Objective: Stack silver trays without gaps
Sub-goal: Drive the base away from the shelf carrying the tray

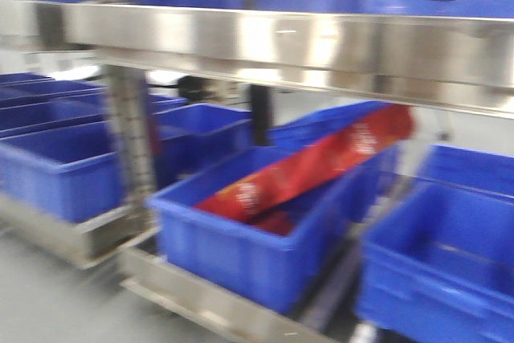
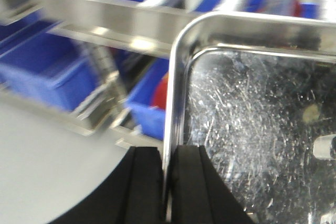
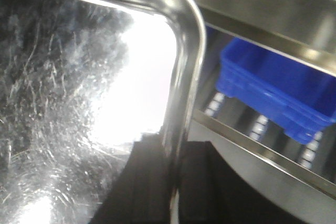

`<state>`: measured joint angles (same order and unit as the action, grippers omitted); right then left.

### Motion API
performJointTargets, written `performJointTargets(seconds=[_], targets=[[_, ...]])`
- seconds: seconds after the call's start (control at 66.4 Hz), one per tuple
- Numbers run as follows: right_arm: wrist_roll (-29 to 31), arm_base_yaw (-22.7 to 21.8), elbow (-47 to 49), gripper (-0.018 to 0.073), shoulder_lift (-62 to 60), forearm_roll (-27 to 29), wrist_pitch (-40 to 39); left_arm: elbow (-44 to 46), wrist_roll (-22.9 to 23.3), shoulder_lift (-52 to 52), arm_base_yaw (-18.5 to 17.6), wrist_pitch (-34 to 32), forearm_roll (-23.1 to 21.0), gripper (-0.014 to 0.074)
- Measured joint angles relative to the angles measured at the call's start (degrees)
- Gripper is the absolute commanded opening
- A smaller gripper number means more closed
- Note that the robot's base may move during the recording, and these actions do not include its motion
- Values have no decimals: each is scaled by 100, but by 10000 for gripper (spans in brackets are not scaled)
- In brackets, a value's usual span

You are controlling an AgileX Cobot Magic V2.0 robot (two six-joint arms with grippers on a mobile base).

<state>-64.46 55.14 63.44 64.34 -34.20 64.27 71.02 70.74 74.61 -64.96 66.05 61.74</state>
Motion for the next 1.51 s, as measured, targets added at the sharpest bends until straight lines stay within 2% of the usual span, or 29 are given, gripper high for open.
performJointTargets(seconds=[1.505], targets=[[0, 0, 0, -22, 0, 0, -14, 0, 0, 0, 0, 10, 11, -16]])
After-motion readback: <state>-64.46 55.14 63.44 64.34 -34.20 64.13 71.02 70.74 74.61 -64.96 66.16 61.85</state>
